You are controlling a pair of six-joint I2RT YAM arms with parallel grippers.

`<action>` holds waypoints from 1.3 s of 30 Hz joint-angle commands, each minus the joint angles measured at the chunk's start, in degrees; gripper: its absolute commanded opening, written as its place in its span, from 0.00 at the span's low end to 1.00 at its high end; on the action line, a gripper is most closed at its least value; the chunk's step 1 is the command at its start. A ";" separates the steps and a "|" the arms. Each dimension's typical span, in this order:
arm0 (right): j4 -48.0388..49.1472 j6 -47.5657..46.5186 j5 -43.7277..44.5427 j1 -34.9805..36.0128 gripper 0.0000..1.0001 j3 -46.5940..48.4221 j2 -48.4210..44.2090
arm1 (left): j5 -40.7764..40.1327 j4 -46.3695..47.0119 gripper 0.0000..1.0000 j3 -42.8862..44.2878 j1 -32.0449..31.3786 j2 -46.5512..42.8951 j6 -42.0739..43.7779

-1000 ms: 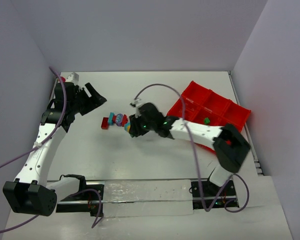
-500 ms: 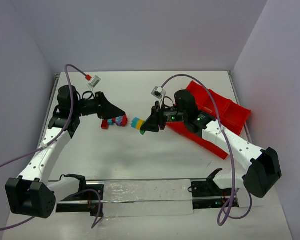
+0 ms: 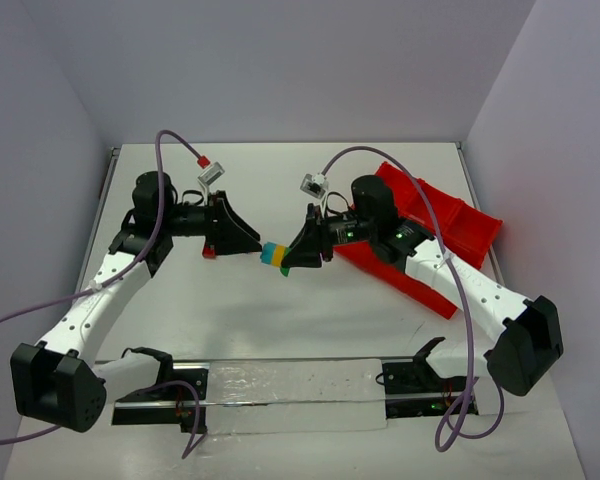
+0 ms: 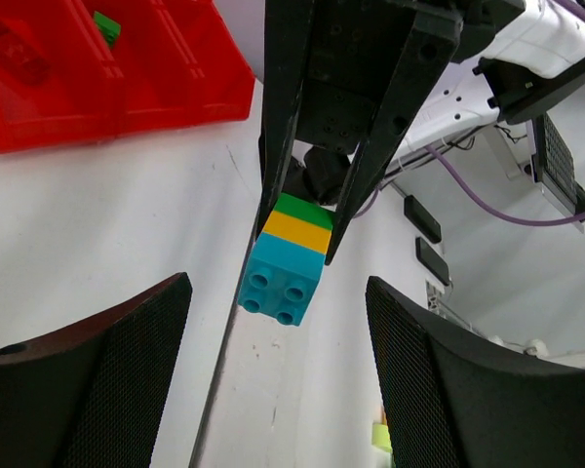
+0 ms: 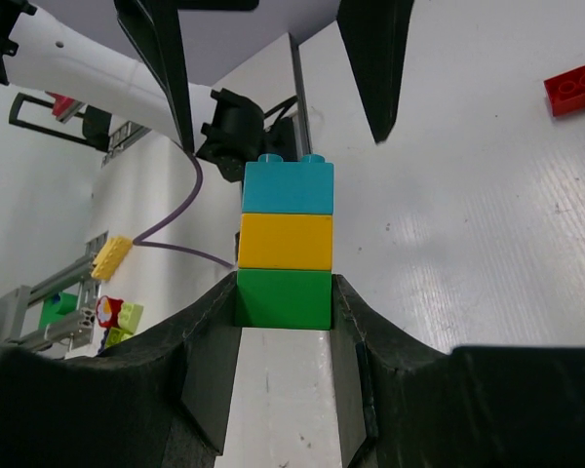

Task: Sort the legos into containers by color

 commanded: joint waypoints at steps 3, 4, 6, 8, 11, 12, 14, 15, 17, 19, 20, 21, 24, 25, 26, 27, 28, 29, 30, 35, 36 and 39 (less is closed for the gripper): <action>2.88 0.79 -3.22 -0.60 0.04 3.05 0.27 | 2.28 -0.11 0.80 2.86 -4.31 2.67 3.30; 2.98 0.84 -3.36 -0.60 0.04 3.15 0.41 | 2.14 -0.39 0.80 3.19 -5.11 3.10 3.77; 3.04 0.87 -3.68 -0.60 0.04 3.58 0.73 | 1.83 -1.16 0.80 3.69 -6.66 4.11 4.73; 2.95 0.87 -3.89 -0.68 0.04 3.82 0.85 | 1.26 -1.96 0.80 4.10 -8.15 5.46 5.47; 2.68 0.60 -4.06 -0.61 0.04 4.09 0.95 | 1.27 -0.97 0.76 4.10 -8.70 6.10 4.57; 2.51 0.52 -3.98 -0.69 0.04 4.17 1.12 | 1.52 0.23 0.73 4.10 -9.04 6.35 3.98; 2.42 0.52 -4.07 -0.69 0.04 4.17 1.30 | 1.62 0.67 0.69 4.36 -9.49 6.62 3.80; 2.42 0.52 -4.15 -0.69 0.04 4.09 1.46 | 1.87 0.67 0.64 4.53 -9.99 6.96 3.97; 2.50 0.43 -4.07 -0.69 0.04 4.00 1.72 | 1.88 0.58 0.58 4.62 -10.44 7.31 4.14; 2.60 0.51 -3.99 -0.69 0.04 3.83 1.82 | 1.87 0.24 0.44 4.62 -10.70 7.49 4.41; 2.51 0.44 -4.14 -0.69 0.04 3.82 1.98 | 1.80 0.23 0.38 4.62 -10.71 7.58 4.41; 2.51 0.35 -4.07 -0.77 0.04 3.74 2.00 | 1.71 0.23 0.25 4.54 -10.79 7.50 4.49; 2.16 0.08 -3.82 -1.11 0.04 3.40 2.08 | 1.37 -1.09 0.00 4.70 -10.80 7.33 5.57; 2.08 0.00 -3.72 -1.37 0.04 2.98 2.08 | 0.87 -1.66 0.00 5.03 -10.80 7.24 6.04; 1.99 -0.01 -3.63 -1.64 0.04 2.94 2.08 | 0.82 -2.11 0.00 5.14 -10.80 7.07 6.48; 1.82 -0.01 -3.47 -1.98 0.04 2.46 2.00 | -0.05 -3.02 0.00 5.23 -10.72 6.58 7.08; 1.57 -0.17 -3.29 -2.33 0.04 2.18 1.84 | -0.70 -3.11 0.00 5.32 -10.71 6.21 7.61; 0.86 -0.41 -2.67 -3.04 0.04 1.85 1.59 | -1.06 -4.09 0.00 5.48 -10.63 5.95 8.11; 0.38 -0.76 -2.27 -3.89 0.04 0.81 1.13 | -1.66 -4.81 0.00 5.56 -10.44 5.36 8.74; -1.15 -1.91 -2.21 -7.97 0.04 -2.70 -1.30 | 0.32 -3.58 0.00 4.55 -7.20 3.16 8.38; -1.84 -2.35 -1.97 -8.78 0.03 -2.97 -1.29 | 0.93 -2.74 0.00 4.33 -6.41 2.75 7.81; -4.00 -3.42 -0.69 -10.45 0.03 -3.33 -0.92 | 1.86 -0.86 0.00 3.62 -4.66 1.97 6.87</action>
